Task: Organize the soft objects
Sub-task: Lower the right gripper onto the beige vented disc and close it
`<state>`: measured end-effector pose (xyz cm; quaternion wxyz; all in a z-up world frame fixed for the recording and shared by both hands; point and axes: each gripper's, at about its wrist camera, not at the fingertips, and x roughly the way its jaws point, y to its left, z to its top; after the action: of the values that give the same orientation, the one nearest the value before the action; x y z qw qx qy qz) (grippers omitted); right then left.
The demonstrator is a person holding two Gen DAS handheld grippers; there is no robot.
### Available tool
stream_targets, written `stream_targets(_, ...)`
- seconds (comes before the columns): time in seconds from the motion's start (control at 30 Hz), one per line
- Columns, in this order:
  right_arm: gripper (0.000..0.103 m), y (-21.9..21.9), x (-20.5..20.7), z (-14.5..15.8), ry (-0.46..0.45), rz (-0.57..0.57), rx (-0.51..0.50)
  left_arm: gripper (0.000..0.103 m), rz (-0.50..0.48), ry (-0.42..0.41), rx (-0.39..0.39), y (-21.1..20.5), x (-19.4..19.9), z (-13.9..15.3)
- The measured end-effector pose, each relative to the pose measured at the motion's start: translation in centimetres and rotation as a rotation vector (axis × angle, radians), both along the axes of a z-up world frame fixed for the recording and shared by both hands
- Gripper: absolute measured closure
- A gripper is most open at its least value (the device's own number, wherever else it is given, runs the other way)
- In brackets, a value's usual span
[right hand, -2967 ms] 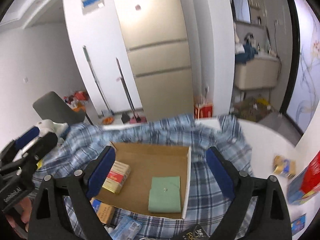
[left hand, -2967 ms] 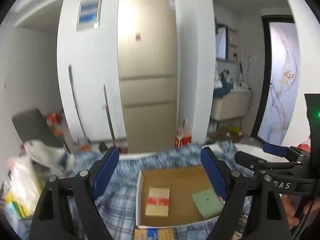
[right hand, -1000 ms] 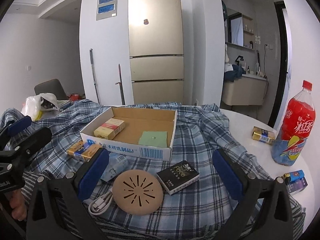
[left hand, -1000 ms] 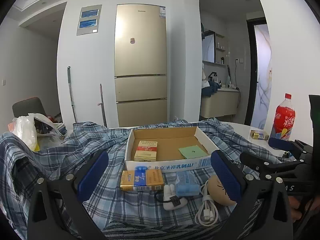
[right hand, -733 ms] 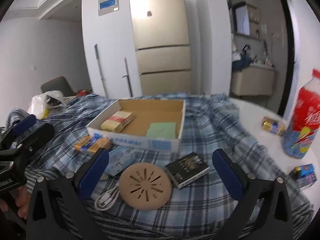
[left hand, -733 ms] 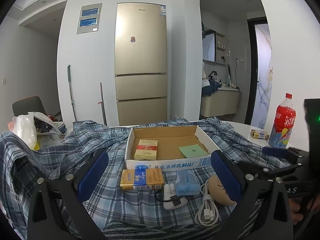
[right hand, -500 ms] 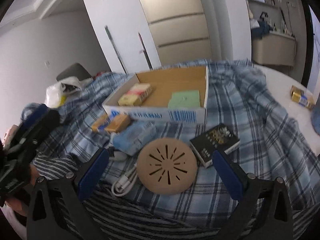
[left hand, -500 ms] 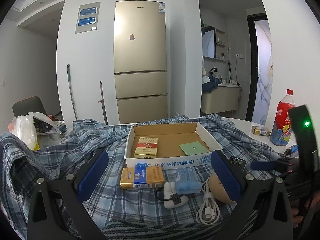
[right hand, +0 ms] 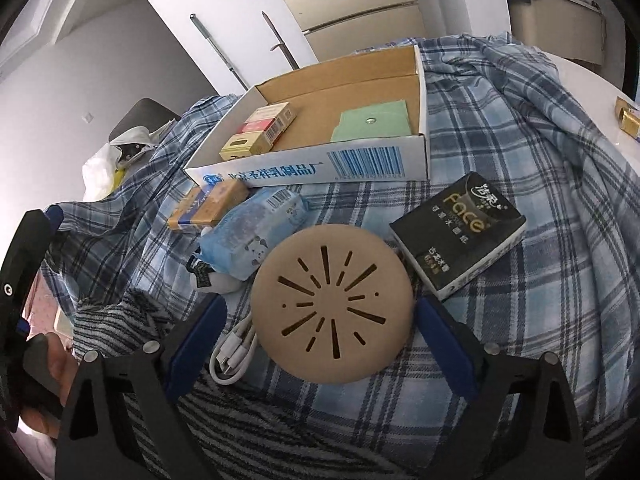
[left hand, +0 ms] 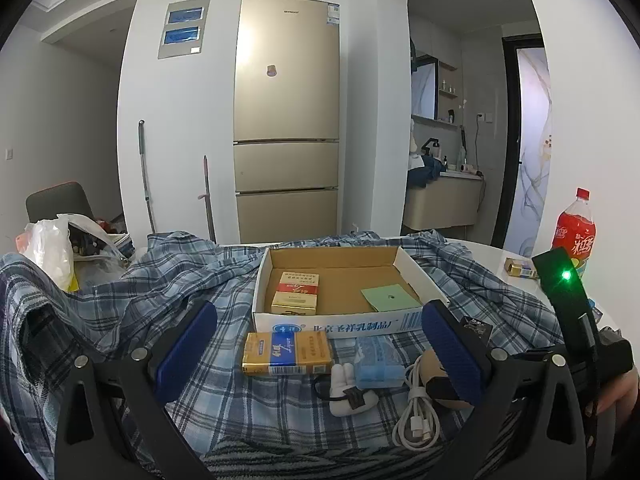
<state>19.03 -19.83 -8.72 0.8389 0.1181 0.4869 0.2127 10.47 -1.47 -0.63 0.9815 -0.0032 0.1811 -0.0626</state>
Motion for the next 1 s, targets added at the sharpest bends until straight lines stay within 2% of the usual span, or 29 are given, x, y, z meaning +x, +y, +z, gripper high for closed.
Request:
stream_targets(0.33, 0.009, 0.7, -0.1, 0.1, -0.014, 0.003, -0.061, 0.000, -0.001, -0.001, -0.001, -0.1, -0.1, 0.0)
stream_targets(0.43, 0.013, 0.9, -0.1, 0.1, -0.021, 0.002, -0.085, 0.000, -0.002, 0.006, 0.000, -0.2, -0.1, 0.0)
stream_targets(0.5, 0.021, 0.9, -0.2, 0.1, -0.027, 0.000, -0.101, 0.000, -0.004, 0.013, -0.003, -0.2, 0.0, -0.1)
stream_targets(0.63, 0.025, 0.7, -0.4, 0.5, -0.052, -0.006, -0.100, 0.000, -0.007, 0.032, -0.014, -0.1, 0.3, -0.2)
stream_targets(0.83, 0.025, 0.0, -2.3, 3.2, -0.226, -0.073, -0.132, 0.000, -0.027, 0.092, -0.038, 0.2, 1.3, -0.4)
stream_targets(1.0, 0.025, -1.1, -4.4, 5.6, -0.398, -0.194, -0.196, 0.000, -0.084, 0.208, -0.083, 0.1, 3.0, -0.8)
